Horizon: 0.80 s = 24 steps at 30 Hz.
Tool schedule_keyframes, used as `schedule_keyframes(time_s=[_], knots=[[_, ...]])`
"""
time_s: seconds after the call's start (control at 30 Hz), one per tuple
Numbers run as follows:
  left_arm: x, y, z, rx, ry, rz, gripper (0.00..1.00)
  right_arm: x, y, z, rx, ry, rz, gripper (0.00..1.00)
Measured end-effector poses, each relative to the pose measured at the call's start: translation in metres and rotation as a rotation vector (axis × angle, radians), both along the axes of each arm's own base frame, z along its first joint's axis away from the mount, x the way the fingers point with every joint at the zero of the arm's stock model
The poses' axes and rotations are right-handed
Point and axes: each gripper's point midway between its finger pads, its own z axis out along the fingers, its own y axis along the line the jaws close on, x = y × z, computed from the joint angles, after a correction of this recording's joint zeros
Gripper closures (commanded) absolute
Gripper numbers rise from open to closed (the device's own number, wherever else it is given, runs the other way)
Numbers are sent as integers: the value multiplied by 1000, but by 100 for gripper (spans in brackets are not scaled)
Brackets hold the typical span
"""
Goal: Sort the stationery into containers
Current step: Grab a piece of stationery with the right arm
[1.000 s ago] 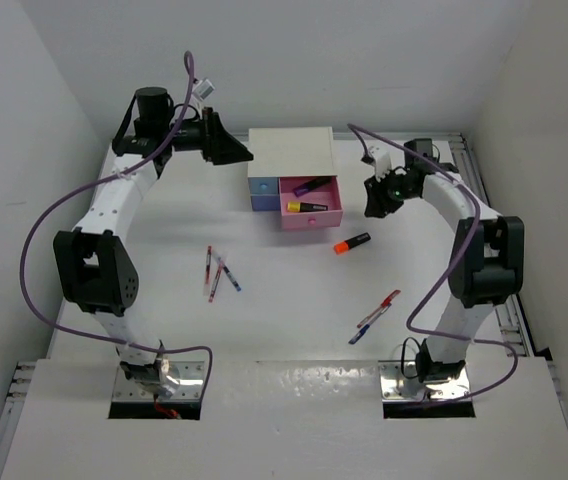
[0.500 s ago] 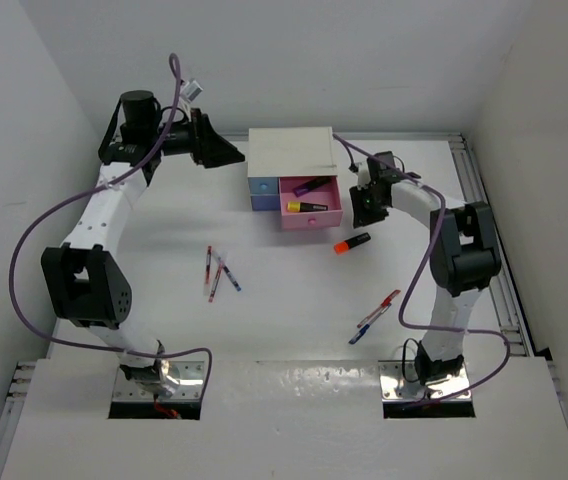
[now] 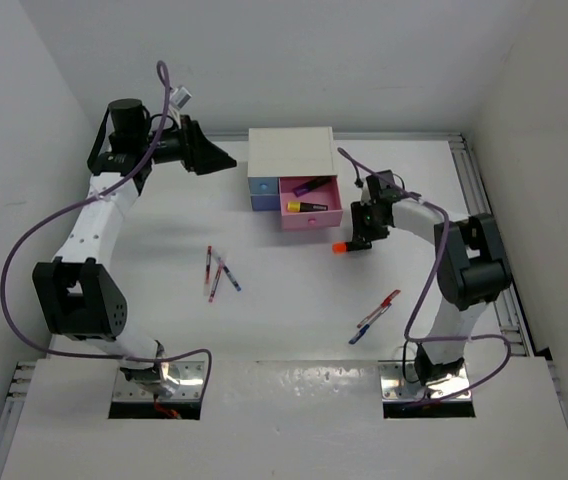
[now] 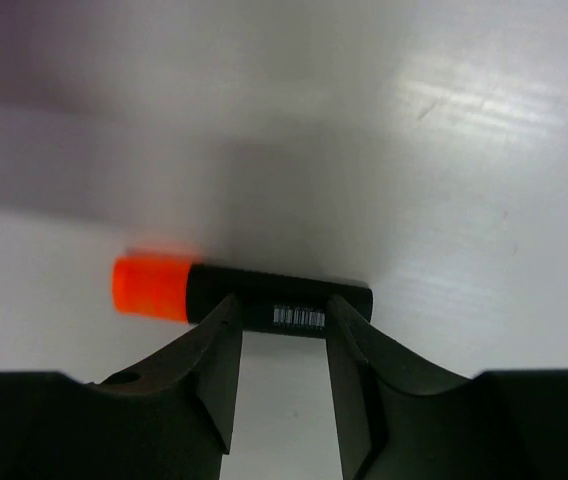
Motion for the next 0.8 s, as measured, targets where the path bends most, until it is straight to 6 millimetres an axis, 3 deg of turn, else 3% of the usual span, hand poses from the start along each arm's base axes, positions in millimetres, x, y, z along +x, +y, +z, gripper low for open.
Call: schedule_keyframes(time_s=[0.13,0.33,0.5,0.57,0.67,0.8], knots=[[-4,11,2,0,-3,28,29,-33,3,-1,18,7,8,67],[-6,15,3,-1,-7,38,29,-74,14,0,45,25,48,66],[-12,15,3,-2,-8,36,29,-139,7,-5,39,69,99,52],[-14,15,3,-1,-9,37,29,-153,4,-1,36,27,132,49],[-16,15,1,-3,-7,38,29,-151,3,13,29,-82,183,48],[-17,15,-2,-8,4,41,29,-130,5,25,-13,-181,250,48]])
